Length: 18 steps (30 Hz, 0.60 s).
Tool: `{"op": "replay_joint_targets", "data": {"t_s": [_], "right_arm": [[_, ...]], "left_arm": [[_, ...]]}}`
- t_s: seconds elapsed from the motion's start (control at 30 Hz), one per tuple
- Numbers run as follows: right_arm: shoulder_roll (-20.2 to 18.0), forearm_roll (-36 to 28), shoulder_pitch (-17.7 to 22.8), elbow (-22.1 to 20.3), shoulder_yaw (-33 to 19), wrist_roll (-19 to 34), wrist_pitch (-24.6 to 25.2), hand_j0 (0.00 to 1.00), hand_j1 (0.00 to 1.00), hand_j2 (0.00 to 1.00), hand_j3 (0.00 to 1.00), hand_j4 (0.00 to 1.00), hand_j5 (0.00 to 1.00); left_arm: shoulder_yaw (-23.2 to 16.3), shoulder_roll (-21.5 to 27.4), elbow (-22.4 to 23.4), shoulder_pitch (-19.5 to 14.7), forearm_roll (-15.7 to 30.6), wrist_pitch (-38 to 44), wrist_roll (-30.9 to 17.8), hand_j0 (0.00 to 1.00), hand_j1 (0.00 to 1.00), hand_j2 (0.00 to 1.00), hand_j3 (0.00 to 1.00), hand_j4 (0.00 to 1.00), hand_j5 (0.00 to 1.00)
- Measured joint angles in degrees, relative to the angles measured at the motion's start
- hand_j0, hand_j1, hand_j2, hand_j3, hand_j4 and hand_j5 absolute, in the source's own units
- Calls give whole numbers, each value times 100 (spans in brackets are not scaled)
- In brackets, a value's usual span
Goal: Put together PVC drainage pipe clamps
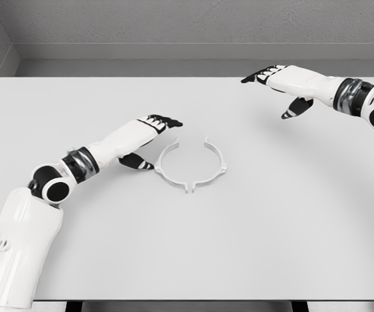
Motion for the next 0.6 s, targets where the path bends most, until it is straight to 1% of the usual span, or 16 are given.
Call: {"op": "replay_joint_targets", "data": {"t_s": [0.6], "right_arm": [[-56, -5, 9, -10, -33, 0, -1, 100, 100, 100, 100, 100, 100]], "left_arm": [[-79, -258, -11, -70, -62, 0, -6, 100, 100, 100, 100, 100, 100]]}}
